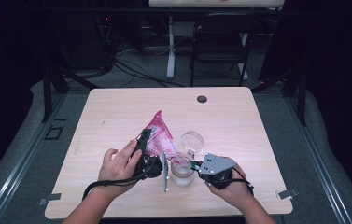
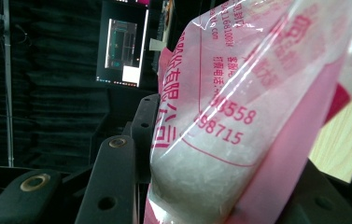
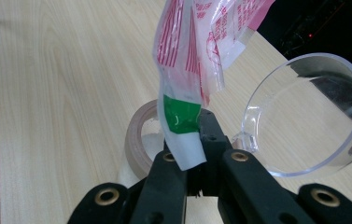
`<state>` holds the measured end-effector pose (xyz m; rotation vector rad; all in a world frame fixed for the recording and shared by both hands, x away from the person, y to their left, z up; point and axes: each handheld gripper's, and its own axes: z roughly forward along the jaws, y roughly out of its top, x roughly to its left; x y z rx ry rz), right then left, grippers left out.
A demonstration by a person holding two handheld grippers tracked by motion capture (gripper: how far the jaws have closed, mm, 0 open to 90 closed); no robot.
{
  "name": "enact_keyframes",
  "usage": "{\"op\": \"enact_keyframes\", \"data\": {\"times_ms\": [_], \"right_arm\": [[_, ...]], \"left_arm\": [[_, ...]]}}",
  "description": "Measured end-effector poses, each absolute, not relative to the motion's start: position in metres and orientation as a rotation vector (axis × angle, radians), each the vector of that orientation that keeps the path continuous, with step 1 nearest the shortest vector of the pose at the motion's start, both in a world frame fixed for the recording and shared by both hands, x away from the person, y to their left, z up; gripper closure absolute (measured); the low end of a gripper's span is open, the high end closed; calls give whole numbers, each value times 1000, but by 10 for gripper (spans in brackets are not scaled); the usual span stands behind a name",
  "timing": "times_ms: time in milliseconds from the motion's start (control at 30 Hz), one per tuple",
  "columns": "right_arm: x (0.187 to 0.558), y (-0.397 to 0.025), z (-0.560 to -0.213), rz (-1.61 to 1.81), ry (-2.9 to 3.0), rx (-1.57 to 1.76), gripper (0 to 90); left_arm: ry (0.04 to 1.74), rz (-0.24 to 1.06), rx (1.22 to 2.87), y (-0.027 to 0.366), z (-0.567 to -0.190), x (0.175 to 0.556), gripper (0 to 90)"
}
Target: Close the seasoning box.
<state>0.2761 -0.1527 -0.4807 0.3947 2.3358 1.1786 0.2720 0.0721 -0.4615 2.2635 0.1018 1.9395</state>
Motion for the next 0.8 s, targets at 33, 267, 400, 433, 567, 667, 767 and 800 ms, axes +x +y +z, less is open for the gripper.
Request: {"op": "enact_keyframes", "data": {"times_ms": [33,267,400,433,567,667,767,800], "right_arm": [[276,-153,-481,1175,2336,394,900],[276,-153,-481,1178,2335,395,900],[276,-153,-481,1177,2335,396,900],[276,-153,-481,1174,2335,395,900],[276,-153,-481,1176,2334,397,900],[276,-153,-481,1173,2336,395,900],[276,-153,-481,1171,2335,395,900],[276,-153,-481,1170,2336,395,900]], "left_arm": [[102,1940,2263,72,-462,272,624],[105,1938,2264,72,-461,272,624],[104,1939,2262,72,-461,272,624],[103,1940,2260,72,-461,272,624],[103,1940,2262,71,-461,271,625],[103,1939,2262,72,-461,271,624],[101,1941,2259,71,-461,271,624],[102,1940,2259,71,-461,271,624]]}}
